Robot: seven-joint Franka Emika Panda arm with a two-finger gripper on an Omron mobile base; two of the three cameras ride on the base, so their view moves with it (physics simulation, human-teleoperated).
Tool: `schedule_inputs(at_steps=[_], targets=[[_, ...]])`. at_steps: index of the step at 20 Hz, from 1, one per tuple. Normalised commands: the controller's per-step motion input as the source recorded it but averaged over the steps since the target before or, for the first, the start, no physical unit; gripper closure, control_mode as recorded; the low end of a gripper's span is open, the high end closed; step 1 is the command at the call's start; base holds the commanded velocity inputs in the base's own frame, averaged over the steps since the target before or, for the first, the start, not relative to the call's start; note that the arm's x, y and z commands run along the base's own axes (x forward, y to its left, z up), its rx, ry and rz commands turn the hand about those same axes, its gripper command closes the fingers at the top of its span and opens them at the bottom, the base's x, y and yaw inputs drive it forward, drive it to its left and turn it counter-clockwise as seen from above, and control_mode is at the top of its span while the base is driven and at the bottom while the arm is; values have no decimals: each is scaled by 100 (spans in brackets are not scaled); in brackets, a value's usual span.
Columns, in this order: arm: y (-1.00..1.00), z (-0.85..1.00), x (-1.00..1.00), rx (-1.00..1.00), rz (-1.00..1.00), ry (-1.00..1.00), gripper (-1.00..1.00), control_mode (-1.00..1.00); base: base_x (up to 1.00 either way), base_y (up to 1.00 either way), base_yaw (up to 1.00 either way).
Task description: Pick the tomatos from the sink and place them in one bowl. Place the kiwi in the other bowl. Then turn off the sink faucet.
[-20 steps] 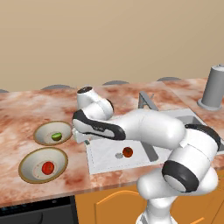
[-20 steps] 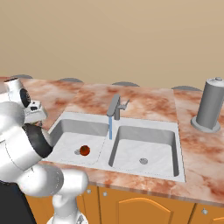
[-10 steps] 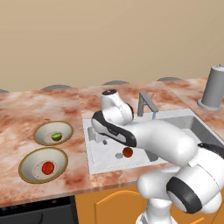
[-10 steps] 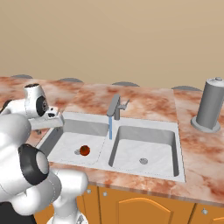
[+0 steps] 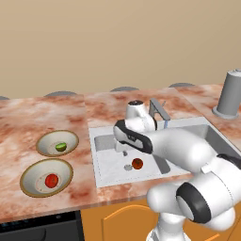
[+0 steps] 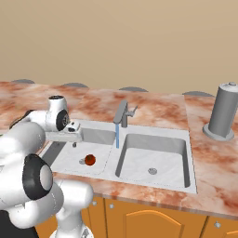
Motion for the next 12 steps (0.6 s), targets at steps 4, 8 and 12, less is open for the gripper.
schedule_inputs(at_steps=[4, 8, 12], targets=[[-52, -38, 17, 3, -14, 5, -100, -100, 0, 0, 0], [-43, -43, 24, 0, -13, 5, -100, -100, 0, 0, 0], [-22, -50, 37, 0, -9, 2, -100, -100, 0, 0, 0]])
